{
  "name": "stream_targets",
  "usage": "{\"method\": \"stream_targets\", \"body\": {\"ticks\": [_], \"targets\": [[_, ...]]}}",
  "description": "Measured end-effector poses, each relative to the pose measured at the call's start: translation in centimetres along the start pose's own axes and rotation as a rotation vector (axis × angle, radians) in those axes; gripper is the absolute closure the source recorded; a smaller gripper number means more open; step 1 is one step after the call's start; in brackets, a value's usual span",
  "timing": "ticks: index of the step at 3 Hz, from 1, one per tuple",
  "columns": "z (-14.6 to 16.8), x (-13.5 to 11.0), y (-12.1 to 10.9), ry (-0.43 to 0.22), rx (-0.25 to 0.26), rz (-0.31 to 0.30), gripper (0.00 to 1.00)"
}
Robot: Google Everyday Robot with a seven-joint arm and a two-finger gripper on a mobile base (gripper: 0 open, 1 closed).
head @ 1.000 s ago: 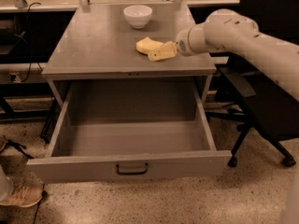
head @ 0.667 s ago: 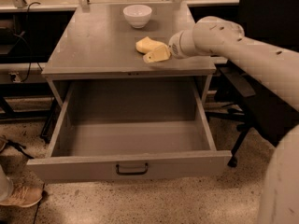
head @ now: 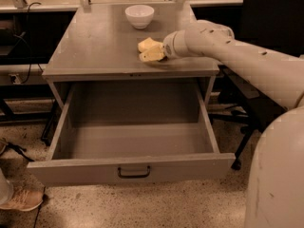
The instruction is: Place sponge into top drawer
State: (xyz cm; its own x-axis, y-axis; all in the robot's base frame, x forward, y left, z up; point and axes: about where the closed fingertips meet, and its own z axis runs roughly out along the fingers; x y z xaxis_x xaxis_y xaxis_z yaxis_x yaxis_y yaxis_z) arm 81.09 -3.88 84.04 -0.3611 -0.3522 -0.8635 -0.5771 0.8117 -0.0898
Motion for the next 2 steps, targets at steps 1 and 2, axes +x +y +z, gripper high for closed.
{"method": "stream_targets", "body": {"ticks": [1,2], "targets": [[0.32,-0.63,0.5,-0.016,-0.004,-0.002,0.38],[-0.02,-0.8,0.96,-0.021,-0.012,0.005,0.69]]}}
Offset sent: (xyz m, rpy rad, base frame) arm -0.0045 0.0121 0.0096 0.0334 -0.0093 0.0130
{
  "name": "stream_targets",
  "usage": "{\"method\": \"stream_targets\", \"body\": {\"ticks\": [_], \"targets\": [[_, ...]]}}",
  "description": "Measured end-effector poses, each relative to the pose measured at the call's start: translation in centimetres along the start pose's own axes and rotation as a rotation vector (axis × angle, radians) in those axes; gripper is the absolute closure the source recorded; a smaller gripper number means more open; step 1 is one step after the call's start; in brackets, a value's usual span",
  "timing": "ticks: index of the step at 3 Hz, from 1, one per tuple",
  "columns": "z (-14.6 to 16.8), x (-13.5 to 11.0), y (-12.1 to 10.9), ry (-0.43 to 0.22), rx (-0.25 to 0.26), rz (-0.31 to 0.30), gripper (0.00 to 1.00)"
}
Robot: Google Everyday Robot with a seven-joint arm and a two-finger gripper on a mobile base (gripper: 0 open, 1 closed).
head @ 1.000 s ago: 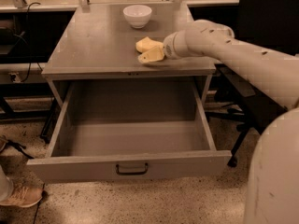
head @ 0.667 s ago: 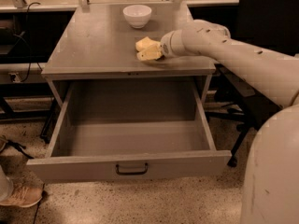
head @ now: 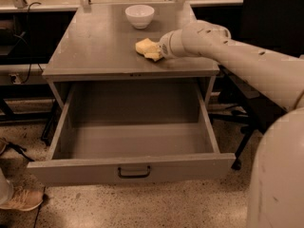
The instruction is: Place sponge into top drawer
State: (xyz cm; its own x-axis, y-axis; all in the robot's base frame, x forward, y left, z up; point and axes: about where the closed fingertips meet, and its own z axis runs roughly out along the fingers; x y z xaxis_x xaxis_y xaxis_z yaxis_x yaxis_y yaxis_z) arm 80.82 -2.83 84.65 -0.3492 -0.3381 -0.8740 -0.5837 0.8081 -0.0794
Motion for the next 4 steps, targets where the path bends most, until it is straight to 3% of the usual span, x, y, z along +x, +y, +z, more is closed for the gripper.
{"method": "stream_targets", "body": {"ticks": [1,2,3,4], "targets": [[-2.6,0.1,-0.2,0.004,0.022,0.007,0.93],[-9.9,0.7,0.4,0.074,0.048,0.015,1.0],[-9.7,0.7,0.4,0.074,0.047,0.016,1.0],[-9.8,1.2,1.3,0.08,0.015,0.0,1.0]]}}
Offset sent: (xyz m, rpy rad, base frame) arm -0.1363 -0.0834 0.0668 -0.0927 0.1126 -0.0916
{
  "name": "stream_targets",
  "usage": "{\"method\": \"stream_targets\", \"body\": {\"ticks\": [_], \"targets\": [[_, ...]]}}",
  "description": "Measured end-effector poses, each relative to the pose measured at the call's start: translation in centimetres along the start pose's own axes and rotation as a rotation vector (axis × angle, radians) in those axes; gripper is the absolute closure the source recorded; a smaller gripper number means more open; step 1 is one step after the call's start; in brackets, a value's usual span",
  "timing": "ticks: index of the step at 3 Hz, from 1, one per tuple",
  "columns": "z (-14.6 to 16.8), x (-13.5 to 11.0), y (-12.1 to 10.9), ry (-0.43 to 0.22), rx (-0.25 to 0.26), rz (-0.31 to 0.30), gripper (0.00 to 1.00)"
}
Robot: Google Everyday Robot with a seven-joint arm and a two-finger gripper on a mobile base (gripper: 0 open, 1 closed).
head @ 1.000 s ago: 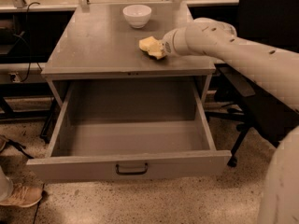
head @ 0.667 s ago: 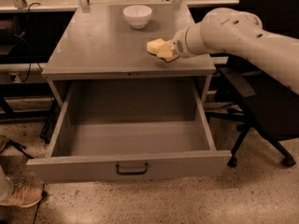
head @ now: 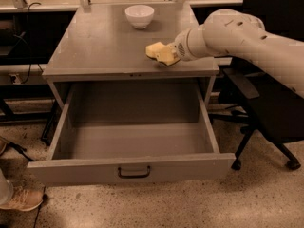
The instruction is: Place sponge into top drawer
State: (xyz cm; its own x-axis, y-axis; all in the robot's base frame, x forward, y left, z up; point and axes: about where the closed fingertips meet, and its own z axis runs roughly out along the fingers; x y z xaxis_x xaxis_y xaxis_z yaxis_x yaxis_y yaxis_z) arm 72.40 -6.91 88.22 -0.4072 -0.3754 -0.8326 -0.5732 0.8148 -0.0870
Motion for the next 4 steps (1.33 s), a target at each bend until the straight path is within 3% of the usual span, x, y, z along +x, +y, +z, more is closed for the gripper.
{"method": "stream_targets", "body": {"ticks": [2,3,4], "targets": [[-4.7,4.0,7.3,0.051,-0.197,-0.11,1.0],[-5.3,6.9,10.1,0.118,-0.275,-0.152,1.0],[-3.7,10.5,11.7,0.173,-0.307,-0.145,1.0]]}}
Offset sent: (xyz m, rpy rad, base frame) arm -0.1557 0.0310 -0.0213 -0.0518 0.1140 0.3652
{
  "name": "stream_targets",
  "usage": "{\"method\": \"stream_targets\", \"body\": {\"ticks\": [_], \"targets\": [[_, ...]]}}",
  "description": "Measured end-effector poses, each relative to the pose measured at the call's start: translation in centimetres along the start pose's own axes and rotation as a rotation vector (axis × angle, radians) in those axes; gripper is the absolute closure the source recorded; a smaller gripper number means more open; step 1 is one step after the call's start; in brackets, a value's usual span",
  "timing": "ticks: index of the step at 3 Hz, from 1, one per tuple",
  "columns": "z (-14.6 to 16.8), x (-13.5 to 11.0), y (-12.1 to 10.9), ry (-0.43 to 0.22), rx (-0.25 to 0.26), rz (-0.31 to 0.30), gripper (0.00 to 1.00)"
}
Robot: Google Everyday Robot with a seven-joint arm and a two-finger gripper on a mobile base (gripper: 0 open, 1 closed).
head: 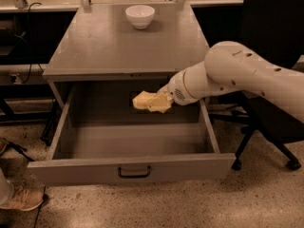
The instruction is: Place sponge into top drawer
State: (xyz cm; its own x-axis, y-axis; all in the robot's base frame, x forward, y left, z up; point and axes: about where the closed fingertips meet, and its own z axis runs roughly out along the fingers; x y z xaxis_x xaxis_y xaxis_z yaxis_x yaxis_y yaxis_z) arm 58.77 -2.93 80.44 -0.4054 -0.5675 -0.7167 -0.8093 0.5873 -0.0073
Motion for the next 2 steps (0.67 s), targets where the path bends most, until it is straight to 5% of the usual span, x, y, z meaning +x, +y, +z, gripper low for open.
{"method": "stream_targets", "body": {"ticks": [2], "targets": [[8.1,5.9,-1.1,0.049,0.095,0.059,1.0]]}}
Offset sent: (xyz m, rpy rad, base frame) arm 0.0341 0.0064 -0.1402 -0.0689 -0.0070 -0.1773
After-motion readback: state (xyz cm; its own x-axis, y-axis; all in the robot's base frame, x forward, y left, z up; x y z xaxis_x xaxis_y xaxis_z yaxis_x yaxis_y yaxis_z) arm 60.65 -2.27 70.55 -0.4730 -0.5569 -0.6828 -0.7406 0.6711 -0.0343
